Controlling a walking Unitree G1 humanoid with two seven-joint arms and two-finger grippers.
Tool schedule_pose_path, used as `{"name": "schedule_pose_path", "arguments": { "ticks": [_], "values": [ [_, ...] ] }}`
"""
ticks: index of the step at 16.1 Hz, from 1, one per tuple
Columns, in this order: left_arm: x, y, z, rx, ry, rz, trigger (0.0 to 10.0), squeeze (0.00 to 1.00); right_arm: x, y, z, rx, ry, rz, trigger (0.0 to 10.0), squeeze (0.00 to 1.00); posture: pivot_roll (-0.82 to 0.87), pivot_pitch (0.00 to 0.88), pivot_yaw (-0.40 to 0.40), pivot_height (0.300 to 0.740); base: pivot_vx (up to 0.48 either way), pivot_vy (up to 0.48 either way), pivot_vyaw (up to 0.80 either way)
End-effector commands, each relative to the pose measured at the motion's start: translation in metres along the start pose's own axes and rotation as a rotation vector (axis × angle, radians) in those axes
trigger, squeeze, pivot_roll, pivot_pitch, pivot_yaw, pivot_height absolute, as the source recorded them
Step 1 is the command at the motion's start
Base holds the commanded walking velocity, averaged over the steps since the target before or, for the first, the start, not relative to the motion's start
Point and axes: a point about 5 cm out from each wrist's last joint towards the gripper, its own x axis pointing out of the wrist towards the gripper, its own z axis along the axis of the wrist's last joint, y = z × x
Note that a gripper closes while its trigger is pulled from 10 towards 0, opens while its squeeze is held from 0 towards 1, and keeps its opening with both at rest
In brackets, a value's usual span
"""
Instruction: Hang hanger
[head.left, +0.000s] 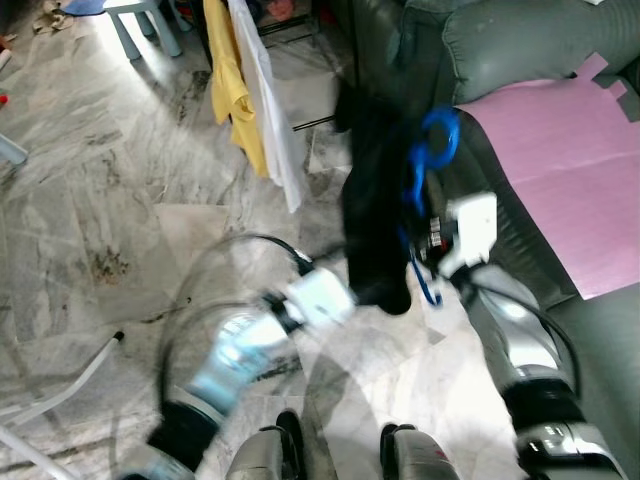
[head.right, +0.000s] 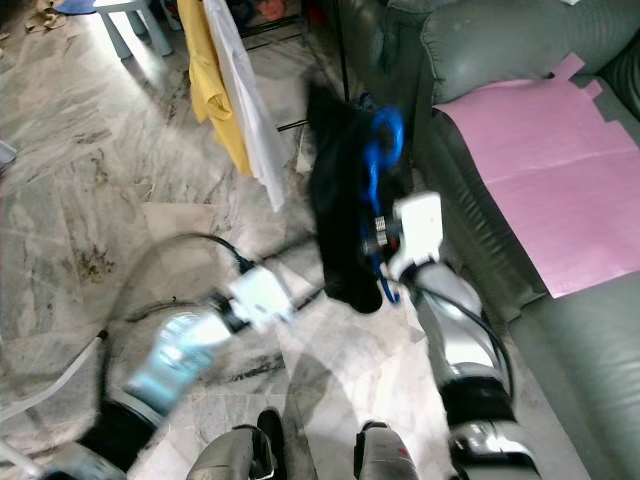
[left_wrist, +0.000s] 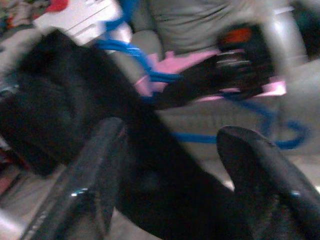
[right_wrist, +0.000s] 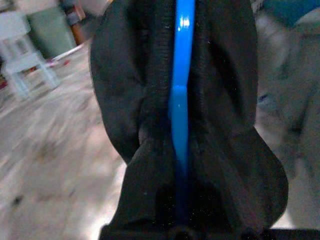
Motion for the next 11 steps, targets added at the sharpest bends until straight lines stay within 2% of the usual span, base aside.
{"name": "schedule_pose_path", "arguments": {
  "ticks": [1, 4, 6, 8, 9, 10, 11],
  "values": [
    [-0.003, -0.001, -0.003, 0.008, 0.012, -0.006, 10.0, 1.00, 0.001, 0.005, 0.012, -0.002, -0.054, 0.071, 10.0, 0.00, -0.12, 0.231, 0.073, 0.740, 0.000, 0.000, 0.00],
    [-0.001, 0.025, -0.001, 0.073, 0.017, 0.065, 10.0, 1.00, -0.022, -0.002, 0.000, 0.015, 0.025, 0.162, 10.0, 0.00, -0.12, 0.235, 0.076, 0.740, 0.000, 0.000, 0.00],
    [0.001, 0.035, -0.001, 0.101, 0.031, 0.104, 10.0, 1.00, -0.030, 0.005, -0.001, 0.039, 0.023, 0.221, 10.0, 0.00, -0.12, 0.235, 0.081, 0.740, 0.000, 0.000, 0.00],
    [0.002, 0.039, 0.002, 0.111, 0.020, 0.096, 10.0, 1.00, -0.035, 0.008, -0.002, 0.038, 0.027, 0.258, 10.0, 0.00, -0.12, 0.235, 0.082, 0.740, 0.000, 0.000, 0.00],
    [0.002, 0.040, 0.005, 0.145, 0.013, 0.068, 10.0, 1.00, -0.040, 0.009, -0.003, 0.040, 0.038, 0.284, 10.0, 0.00, -0.11, 0.236, 0.084, 0.740, 0.000, 0.000, 0.00],
    [-0.001, 0.045, 0.008, 0.204, -0.001, -0.010, 10.0, 1.00, -0.052, 0.008, -0.004, 0.021, 0.073, 0.360, 10.0, 0.00, -0.11, 0.237, 0.087, 0.740, 0.000, 0.000, 0.00],
    [-0.002, 0.047, 0.008, 0.215, 0.001, -0.026, 10.0, 1.00, -0.055, 0.008, -0.004, 0.013, 0.083, 0.380, 10.0, 0.00, -0.11, 0.239, 0.091, 0.740, 0.000, 0.000, 0.00]
  ]
}}
